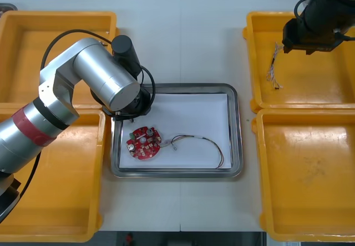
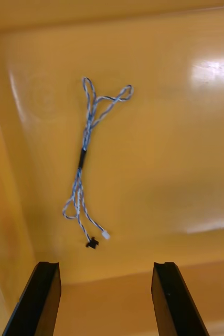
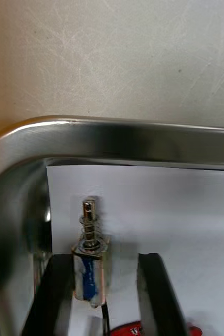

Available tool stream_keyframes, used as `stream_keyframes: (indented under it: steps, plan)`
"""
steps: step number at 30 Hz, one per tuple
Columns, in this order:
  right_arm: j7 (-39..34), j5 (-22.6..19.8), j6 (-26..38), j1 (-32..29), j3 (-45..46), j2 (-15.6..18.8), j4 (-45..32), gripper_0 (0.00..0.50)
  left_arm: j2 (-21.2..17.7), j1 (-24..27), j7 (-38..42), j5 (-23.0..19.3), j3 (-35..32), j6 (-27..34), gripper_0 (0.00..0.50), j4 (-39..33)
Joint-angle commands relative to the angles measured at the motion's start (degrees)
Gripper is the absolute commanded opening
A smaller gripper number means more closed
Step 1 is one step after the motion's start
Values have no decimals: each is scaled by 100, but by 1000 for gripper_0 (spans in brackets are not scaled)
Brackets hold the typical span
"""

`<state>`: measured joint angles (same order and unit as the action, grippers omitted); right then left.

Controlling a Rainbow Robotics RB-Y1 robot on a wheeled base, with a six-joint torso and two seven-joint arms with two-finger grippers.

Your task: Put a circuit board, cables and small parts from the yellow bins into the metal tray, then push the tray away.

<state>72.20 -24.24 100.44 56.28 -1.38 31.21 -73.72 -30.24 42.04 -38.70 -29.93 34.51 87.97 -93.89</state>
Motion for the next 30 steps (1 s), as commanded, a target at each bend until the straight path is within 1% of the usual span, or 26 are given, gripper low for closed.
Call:
stream_keyframes:
  steps: [1,6,8,10,14,18,22,24,25,27,30]
  plan:
    - [-329,209,-261,270,278,-265,148,500,98,225,187,23,38,-60,500,-164]
    - [-338,359,-701,270,278,-362,464,500,89,234,267,-118,-50,-17,500,-322]
    - [-338,350,-964,270,278,-379,693,500,89,234,267,-206,-147,80,500,-454]
    - [-347,376,-1158,270,278,-405,842,500,89,234,267,-206,-199,221,500,-595]
    - [-364,438,-1457,270,278,-423,1053,500,80,234,231,-224,-375,528,500,-1043]
    - [-408,412,-1720,279,305,-449,1255,500,45,243,161,-259,-560,757,500,-1447]
    - [-461,403,-1975,323,348,-520,1572,500,36,313,-252,-461,-1026,1144,500,-1729]
    - [-496,438,-2107,340,392,-572,1721,500,10,375,-604,-689,-1412,1355,500,-1746]
    - [-505,438,-2133,349,401,-581,1739,500,-8,392,-683,-751,-1518,1398,500,-1746]
    - [-540,500,-2204,349,436,-608,1809,500,-78,410,-1043,-1015,-1940,1539,500,-1711]
    - [-566,517,-2212,349,445,-634,1870,500,-210,410,-1465,-1252,-2361,1565,500,-1623]
